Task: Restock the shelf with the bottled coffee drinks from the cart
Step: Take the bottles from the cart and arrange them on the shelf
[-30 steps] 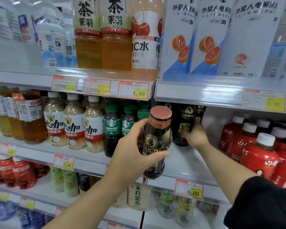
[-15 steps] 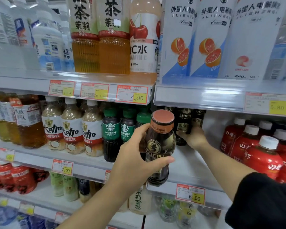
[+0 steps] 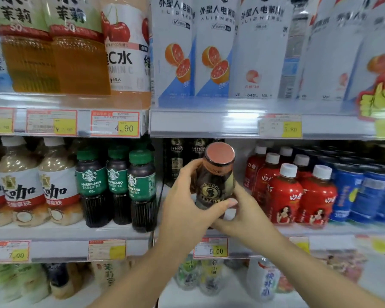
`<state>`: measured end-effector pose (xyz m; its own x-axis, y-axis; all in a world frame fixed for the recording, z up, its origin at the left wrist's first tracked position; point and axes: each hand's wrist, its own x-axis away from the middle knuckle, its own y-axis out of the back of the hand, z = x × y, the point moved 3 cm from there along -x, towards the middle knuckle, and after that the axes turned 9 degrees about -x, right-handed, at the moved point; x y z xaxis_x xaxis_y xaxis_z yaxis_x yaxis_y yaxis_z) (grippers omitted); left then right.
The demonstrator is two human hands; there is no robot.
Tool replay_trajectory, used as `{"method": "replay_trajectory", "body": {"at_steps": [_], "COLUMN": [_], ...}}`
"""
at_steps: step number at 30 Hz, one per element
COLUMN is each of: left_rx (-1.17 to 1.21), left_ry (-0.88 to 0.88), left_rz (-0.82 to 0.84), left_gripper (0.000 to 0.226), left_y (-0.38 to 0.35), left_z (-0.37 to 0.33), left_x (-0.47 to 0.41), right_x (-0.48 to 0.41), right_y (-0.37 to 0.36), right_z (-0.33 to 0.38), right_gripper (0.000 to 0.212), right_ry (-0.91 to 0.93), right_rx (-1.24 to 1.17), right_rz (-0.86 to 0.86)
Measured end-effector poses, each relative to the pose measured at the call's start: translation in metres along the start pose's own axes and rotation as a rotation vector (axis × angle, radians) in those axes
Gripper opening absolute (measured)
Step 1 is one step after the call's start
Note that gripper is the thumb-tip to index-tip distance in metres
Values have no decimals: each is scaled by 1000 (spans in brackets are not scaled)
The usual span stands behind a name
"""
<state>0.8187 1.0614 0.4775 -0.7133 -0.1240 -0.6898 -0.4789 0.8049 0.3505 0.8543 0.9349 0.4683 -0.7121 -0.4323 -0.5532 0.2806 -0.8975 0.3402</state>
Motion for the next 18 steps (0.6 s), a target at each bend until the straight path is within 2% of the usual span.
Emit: {"method": "replay_trajectory", "body": {"at_steps": [5, 8, 10, 12, 14, 18], "left_rx": [16, -73, -160, -298, -447, -552], "left_ry": [17, 2, 43, 96, 71, 13], "left_rz": [34, 161, 269, 349, 407, 514], "left_gripper": [73, 70, 70, 62, 49, 40], "left_y": [-15, -13, -10, -5, -2, -10], "left_z": [0, 9, 27, 49, 60, 65], "left_x": [-12, -24, -25, -21, -16, -9], "right_x": [-8, -16, -22, -29, -40, -63], "right_y": [6, 13, 17, 24, 32, 42], "right_z": [-12, -24, -34, -46, -61, -92], "right_gripper": [51, 45, 43, 49, 54, 61], "right_ry": [-21, -71, -101, -149, -215, -332], "right_rx": [44, 56, 155, 213, 192, 142], "right_rz": [-159, -149, -146, -179, -225, -288]}}
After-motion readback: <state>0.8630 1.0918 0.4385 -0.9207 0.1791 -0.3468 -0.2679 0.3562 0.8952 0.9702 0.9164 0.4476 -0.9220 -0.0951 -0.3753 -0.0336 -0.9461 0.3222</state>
